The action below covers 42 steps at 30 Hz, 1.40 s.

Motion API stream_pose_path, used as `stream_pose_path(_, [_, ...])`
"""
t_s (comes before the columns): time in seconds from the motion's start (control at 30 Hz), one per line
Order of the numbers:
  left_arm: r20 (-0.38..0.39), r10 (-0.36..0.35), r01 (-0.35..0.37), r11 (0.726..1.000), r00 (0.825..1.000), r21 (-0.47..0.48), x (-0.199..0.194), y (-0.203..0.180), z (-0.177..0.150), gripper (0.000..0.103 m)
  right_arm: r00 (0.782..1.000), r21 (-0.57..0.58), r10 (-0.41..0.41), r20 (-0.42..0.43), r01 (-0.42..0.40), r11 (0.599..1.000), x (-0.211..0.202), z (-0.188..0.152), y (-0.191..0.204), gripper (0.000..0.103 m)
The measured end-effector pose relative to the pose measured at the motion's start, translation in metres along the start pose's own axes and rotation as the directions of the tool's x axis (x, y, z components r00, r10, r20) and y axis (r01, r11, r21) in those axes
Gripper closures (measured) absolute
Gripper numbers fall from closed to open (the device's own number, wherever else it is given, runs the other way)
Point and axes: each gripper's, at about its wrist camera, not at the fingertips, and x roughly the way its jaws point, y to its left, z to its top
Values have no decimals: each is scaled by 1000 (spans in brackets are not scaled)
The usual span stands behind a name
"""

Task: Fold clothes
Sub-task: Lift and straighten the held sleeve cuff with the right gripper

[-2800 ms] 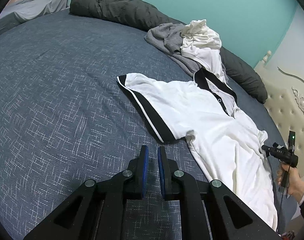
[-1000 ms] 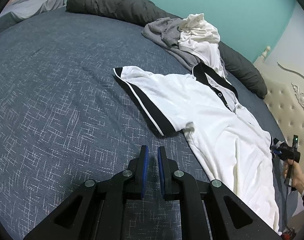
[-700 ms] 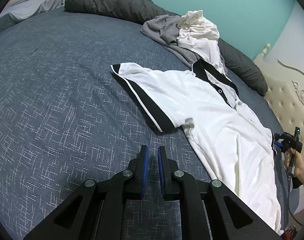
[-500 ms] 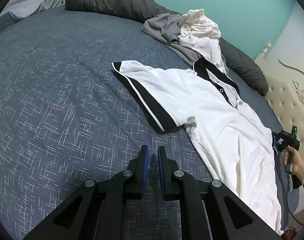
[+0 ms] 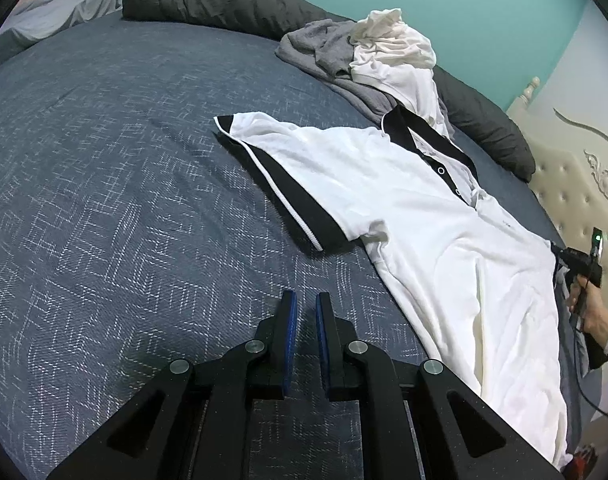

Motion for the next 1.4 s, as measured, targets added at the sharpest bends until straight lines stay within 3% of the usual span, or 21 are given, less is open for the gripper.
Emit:
stream_pose_path(0.1, [-4,1,-1,1000,1000,1,2,2,0,93,997,8,-55,-62,56,998,22,-2,-5,101])
stream_pose_path(0.23, [-9,-1,1,1000,1000,2,4,4,0,93,985,74,-70,-159,83,994,47,-11,-15,97])
stream_pose_path(0.4, [-6,-11,11,1000,1000,6,0,3,0,93,990,165,-64,-128,85,983,29,-19,-25,81])
stream_pose_path(0.57, [-2,-20,20,1000,1000,10,-3,0,0,93,995,197,61,-78,-44,979,-15,-34,-27,78])
stream_pose_path(0.67, [-1,-25,25,1000,1000,16,-5,-3,-1,93,986,154,110,-121,-91,984,-23,-45,-18,77])
stream_pose_path(0.9, [3,-23,23,1000,1000,12,-6,-2,1,93,959,145,194,-209,-166,975,-13,-59,-6,77])
stream_pose_path(1.0, [-1,-29,29,1000,1000,11,-5,-2,1,93,958,147,214,-192,-188,971,-17,-64,-3,99])
stream_pose_path(1.13, [2,-33,33,999,999,13,-6,-4,2,93,948,190,257,-186,-222,957,-28,-78,-6,99])
stream_pose_path(1.4, [-5,-29,29,999,1000,17,-3,-6,2,93,946,196,207,-248,-160,967,-32,-111,-25,100])
